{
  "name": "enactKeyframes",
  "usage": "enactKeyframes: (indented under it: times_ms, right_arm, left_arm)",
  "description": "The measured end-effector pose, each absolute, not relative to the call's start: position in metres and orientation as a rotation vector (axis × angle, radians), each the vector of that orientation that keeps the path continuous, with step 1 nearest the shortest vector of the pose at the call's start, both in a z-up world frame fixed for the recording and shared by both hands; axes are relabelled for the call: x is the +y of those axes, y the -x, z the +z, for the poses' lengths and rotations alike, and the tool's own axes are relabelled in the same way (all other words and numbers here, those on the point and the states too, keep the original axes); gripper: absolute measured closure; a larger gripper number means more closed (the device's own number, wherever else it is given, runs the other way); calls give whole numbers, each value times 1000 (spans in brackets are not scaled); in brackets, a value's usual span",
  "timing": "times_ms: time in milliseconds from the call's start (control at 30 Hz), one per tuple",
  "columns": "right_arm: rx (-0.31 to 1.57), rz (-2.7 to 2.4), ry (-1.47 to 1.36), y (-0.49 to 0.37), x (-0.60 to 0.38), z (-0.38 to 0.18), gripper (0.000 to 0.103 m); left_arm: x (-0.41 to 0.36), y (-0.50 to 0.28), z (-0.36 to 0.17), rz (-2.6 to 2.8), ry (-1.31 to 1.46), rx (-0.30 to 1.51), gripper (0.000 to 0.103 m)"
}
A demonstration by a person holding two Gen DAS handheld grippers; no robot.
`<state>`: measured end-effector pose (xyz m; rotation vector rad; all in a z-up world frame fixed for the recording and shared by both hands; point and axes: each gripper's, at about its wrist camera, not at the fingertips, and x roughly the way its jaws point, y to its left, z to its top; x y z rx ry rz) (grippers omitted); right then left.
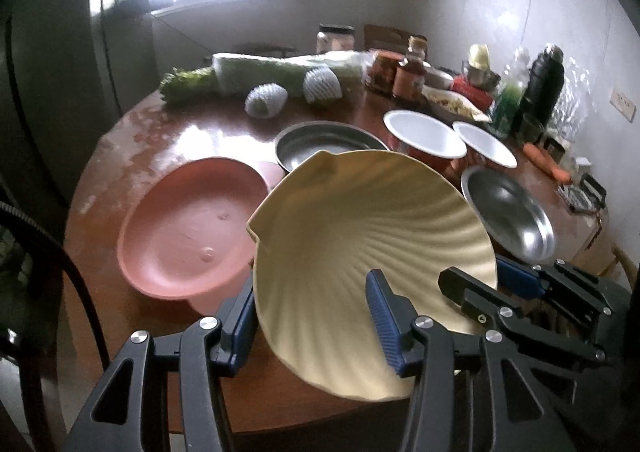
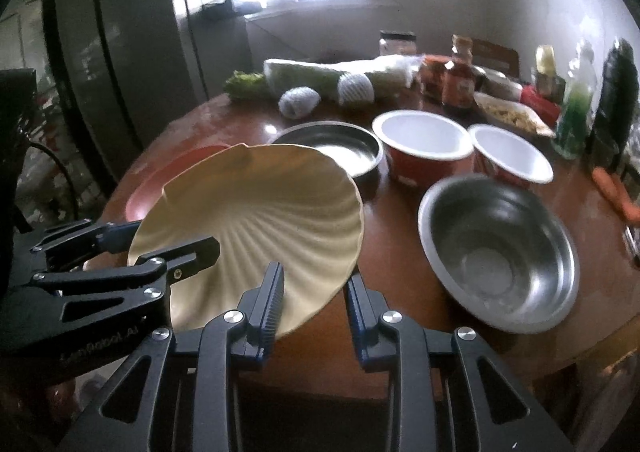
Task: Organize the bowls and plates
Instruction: 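Carry the shell plate with the right gripper and lower it onto the pink plate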
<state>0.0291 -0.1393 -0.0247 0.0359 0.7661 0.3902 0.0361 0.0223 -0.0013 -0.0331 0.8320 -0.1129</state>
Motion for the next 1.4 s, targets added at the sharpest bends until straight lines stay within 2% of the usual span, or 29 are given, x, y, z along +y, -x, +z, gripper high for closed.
enactKeyframes:
  times_ms: [767, 1400]
  right_arm:
    - [586, 574, 53, -74, -43, 47, 72]
    - [707, 629, 97, -122, -14, -4, 72]
  left_arm:
    - [118, -48, 57, 77, 87, 715, 51]
    - [129, -76, -7, 131, 102, 861, 52]
